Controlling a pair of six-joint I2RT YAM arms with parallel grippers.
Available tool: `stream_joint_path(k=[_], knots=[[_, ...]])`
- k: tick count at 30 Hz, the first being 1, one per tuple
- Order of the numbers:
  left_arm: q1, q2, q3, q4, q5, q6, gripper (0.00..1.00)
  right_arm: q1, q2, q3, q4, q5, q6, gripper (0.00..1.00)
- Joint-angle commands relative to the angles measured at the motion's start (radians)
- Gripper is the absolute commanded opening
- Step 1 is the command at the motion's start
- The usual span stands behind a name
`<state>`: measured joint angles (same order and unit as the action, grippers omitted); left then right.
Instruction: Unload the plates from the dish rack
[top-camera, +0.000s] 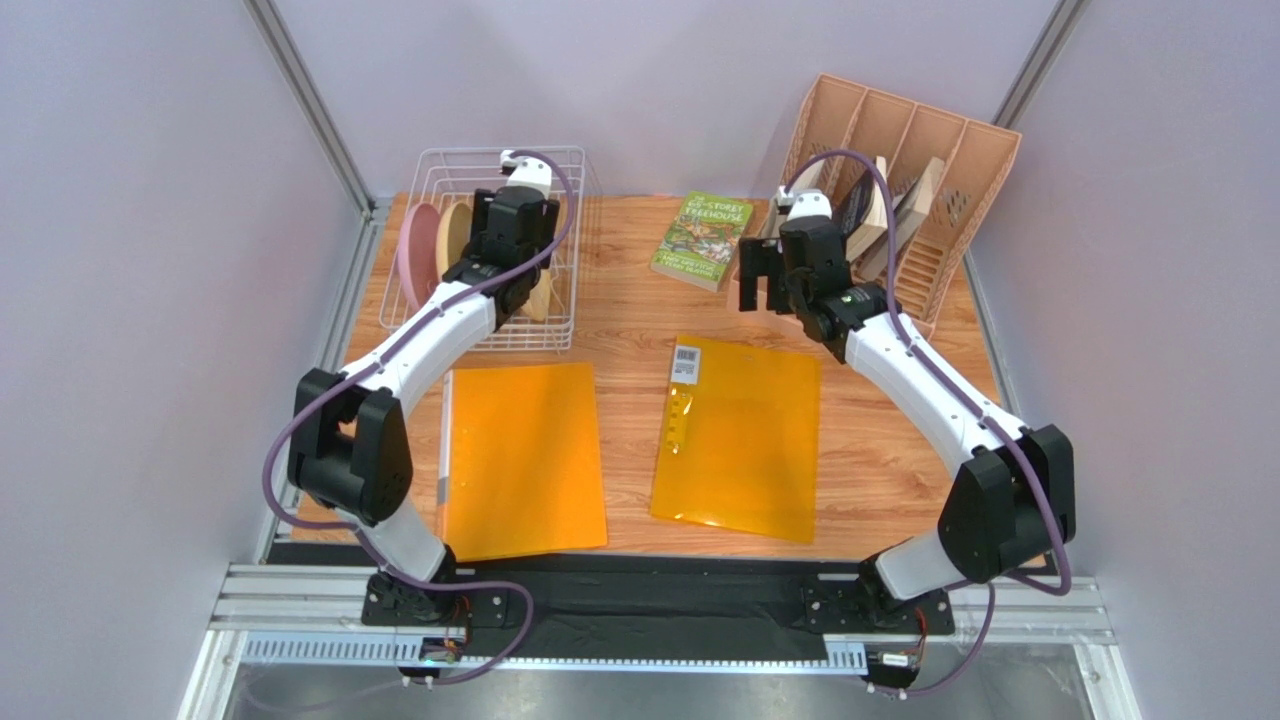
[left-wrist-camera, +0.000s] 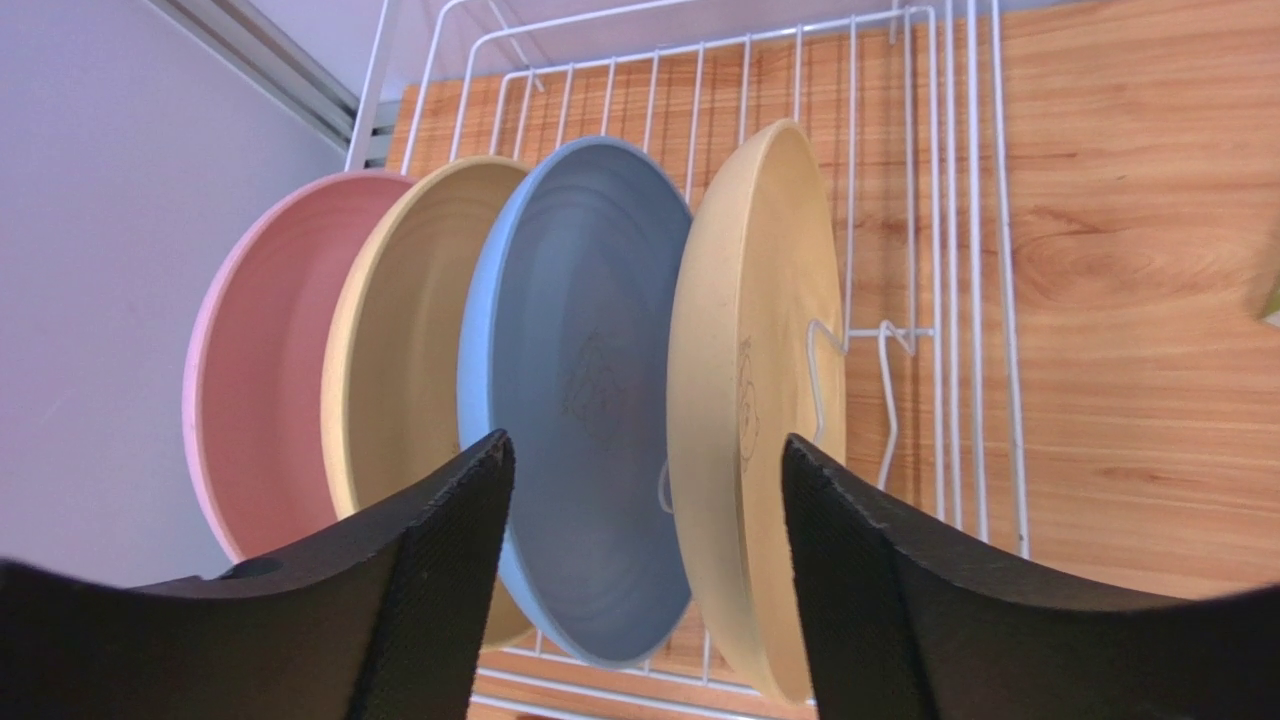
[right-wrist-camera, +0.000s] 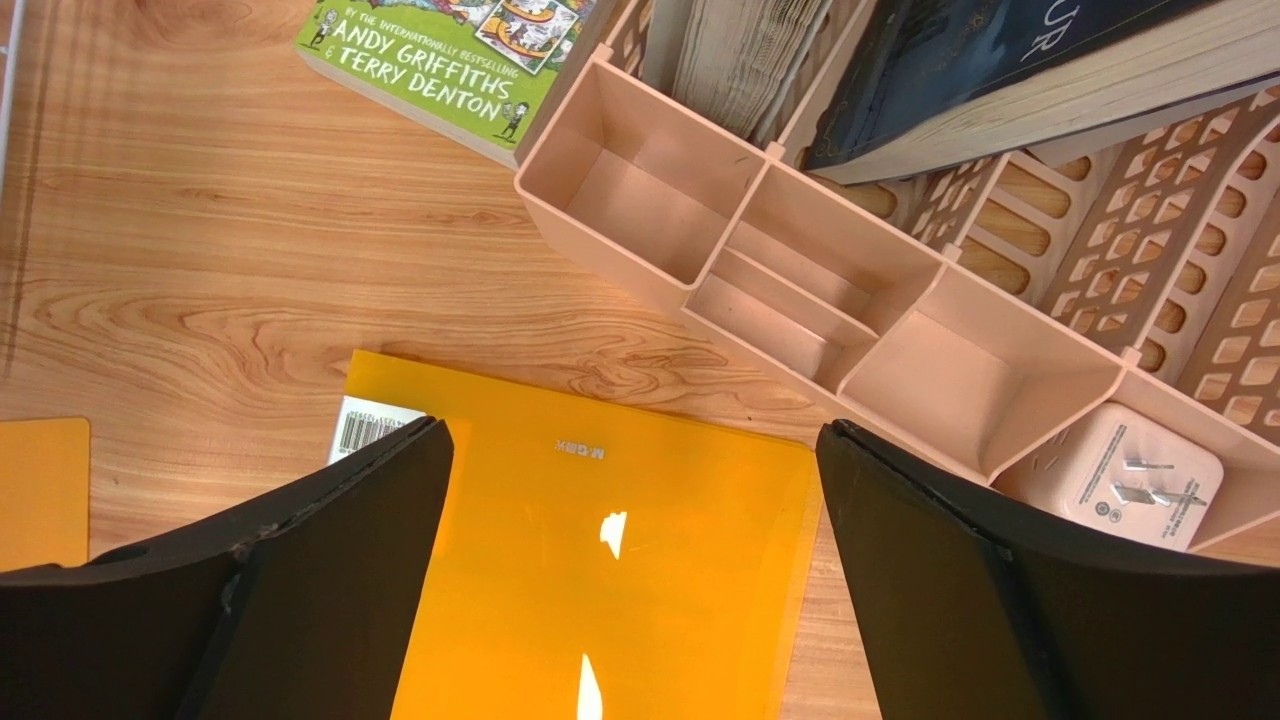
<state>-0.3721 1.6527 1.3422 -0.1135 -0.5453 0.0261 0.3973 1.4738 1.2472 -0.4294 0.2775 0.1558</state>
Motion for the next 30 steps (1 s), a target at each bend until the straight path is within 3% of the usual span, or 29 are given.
stream_joint_path(k=[1,7,9,13,16,20,27,30], knots=[[0.002,0.053,0.058,0.014,-0.038,0.012,0.69,-0.005,0.014,0.023,0.032,-0.008,-0.01,1.0],[-0.001,0.085,0.058,0.017,-0.067,0.011,0.62,-0.009,0.02,0.026,0.031,-0.012,-0.01,1.0],[-0.001,0.091,0.057,0.02,-0.07,0.015,0.49,-0.009,0.023,0.026,0.029,-0.015,-0.012,1.0],[-0.005,0.084,0.035,0.032,-0.055,0.023,0.14,-0.011,0.022,0.023,0.031,-0.018,-0.01,1.0],[-0.021,0.067,0.023,0.048,-0.064,0.04,0.01,-0.009,0.023,0.023,0.029,-0.02,-0.009,1.0],[-0.059,0.067,0.023,0.099,-0.132,0.102,0.0,-0.011,0.029,0.026,0.029,-0.023,-0.004,1.0],[-0.143,0.159,0.064,0.311,-0.467,0.358,0.0,-0.009,0.025,0.02,0.027,-0.017,-0.004,1.0],[-0.148,0.164,0.066,0.367,-0.511,0.402,0.0,-0.011,0.022,0.02,0.024,-0.012,-0.006,1.0]])
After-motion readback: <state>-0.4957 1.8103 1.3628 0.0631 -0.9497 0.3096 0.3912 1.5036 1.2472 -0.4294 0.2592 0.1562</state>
